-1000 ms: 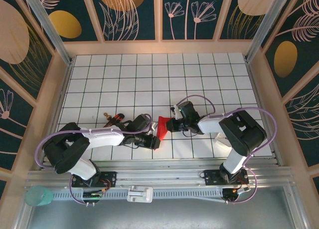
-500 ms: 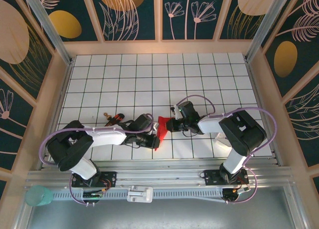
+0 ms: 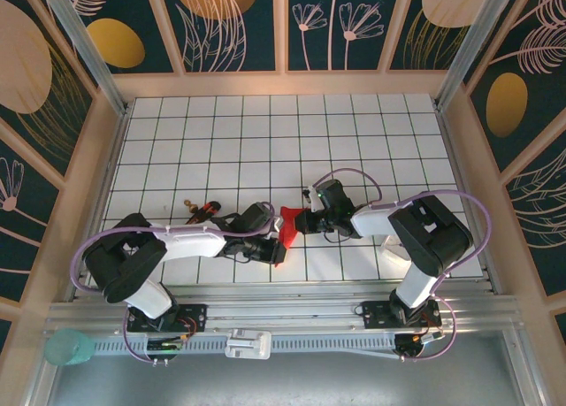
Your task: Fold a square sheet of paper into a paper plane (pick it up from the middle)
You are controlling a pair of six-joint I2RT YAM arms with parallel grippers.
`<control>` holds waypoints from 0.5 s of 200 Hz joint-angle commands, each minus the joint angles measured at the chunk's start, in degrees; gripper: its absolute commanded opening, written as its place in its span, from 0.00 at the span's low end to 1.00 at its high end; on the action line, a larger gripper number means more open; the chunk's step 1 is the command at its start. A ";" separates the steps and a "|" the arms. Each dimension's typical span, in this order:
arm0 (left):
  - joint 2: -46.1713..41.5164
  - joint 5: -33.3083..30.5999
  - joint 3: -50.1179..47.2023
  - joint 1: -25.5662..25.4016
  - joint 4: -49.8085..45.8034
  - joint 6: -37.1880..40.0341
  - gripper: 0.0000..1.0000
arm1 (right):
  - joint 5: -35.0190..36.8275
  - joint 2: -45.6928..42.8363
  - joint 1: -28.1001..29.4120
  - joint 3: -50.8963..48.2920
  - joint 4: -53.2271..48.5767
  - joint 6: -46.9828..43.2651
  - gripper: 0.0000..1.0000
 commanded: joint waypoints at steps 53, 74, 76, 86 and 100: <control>1.13 0.64 -0.93 -1.65 4.03 -3.55 0.16 | 4.54 4.79 0.00 -1.58 -4.59 -0.72 0.08; 0.72 0.82 -1.48 -1.65 4.24 -3.96 0.15 | 4.53 4.71 -0.01 -1.36 -4.71 -0.80 0.08; 0.65 0.82 -1.53 -1.65 4.24 -4.00 0.15 | 4.54 4.71 -0.04 -1.32 -4.78 -0.80 0.08; 0.36 0.65 -1.70 -1.65 4.07 -4.05 0.15 | 4.55 4.64 -0.12 -1.18 -4.96 -0.84 0.08; -0.16 0.23 -1.97 -1.68 3.51 -3.96 0.17 | 4.60 4.50 -0.08 -1.12 -5.09 -0.98 0.08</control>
